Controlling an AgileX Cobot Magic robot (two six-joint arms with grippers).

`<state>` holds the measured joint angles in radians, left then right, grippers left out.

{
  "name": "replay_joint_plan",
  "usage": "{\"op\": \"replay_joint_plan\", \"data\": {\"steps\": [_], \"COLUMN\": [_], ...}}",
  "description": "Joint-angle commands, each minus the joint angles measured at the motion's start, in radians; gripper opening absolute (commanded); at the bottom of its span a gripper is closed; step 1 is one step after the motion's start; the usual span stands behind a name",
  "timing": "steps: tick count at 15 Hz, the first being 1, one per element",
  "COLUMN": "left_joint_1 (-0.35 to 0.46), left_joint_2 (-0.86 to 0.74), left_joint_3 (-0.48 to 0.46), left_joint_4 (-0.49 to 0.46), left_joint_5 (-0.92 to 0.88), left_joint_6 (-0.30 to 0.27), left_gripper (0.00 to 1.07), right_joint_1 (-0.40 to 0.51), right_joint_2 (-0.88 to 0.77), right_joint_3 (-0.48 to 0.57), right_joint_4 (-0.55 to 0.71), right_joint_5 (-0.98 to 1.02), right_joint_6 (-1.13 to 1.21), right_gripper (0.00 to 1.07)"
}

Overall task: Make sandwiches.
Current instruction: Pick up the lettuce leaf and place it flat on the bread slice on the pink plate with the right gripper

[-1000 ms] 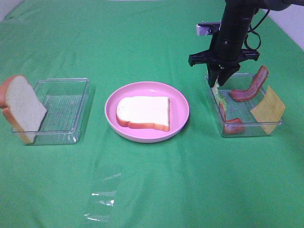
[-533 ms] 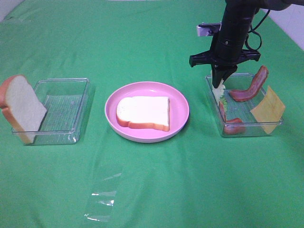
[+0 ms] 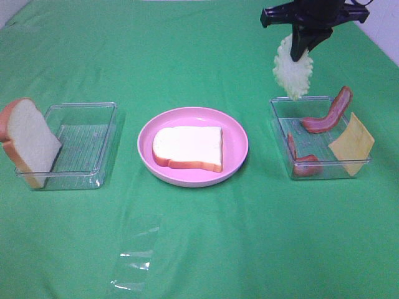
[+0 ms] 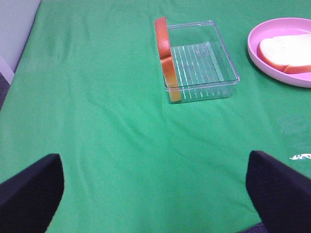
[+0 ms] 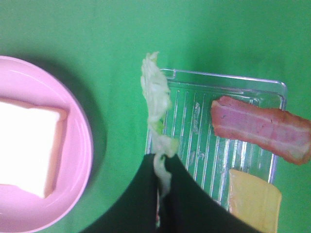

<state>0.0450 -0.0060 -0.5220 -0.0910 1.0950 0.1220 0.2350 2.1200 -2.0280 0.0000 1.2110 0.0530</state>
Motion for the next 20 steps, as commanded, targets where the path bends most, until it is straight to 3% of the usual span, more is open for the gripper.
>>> {"op": "replay_joint_plan", "data": {"steps": [1, 4, 5, 9, 14, 20], "left_joint_1": [-0.009, -0.009, -0.009, -0.009, -0.009, -0.009], "left_joint_2": [-0.018, -0.018, -0.018, -0.018, -0.018, -0.018], "left_joint_3": [0.003, 0.003, 0.003, 0.003, 0.003, 0.003], "left_joint_4": [-0.006, -0.008, -0.008, -0.008, -0.008, -0.008], "left_joint_5": [-0.016, -0.016, -0.016, -0.016, -0.016, -0.016], "left_joint_6": [-0.005, -0.005, -0.005, -0.005, -0.005, -0.005], "left_gripper": [0.94, 0.94, 0.94, 0.94, 0.94, 0.94], "right_joint_1": [0.0, 0.001, 0.001, 0.017, 0.094, 0.094], "right_joint_2": [-0.061, -0.165, -0.18, -0.101, 0.053, 0.122], "right_joint_3": [0.011, 0.189, 0.301, 0.362, 0.362, 0.362], "right_joint_4": [0.088, 0.386, 0.617, 0.887, 0.956, 0.942], "right_joint_5": [0.027, -0.113, -0.159, -0.197, -0.286, -0.293], "right_joint_6": [-0.033, -0.154, -0.279, -0.44, -0.464, -0.445], "right_gripper": [0.0, 0.0, 0.0, 0.0, 0.0, 0.0]}}
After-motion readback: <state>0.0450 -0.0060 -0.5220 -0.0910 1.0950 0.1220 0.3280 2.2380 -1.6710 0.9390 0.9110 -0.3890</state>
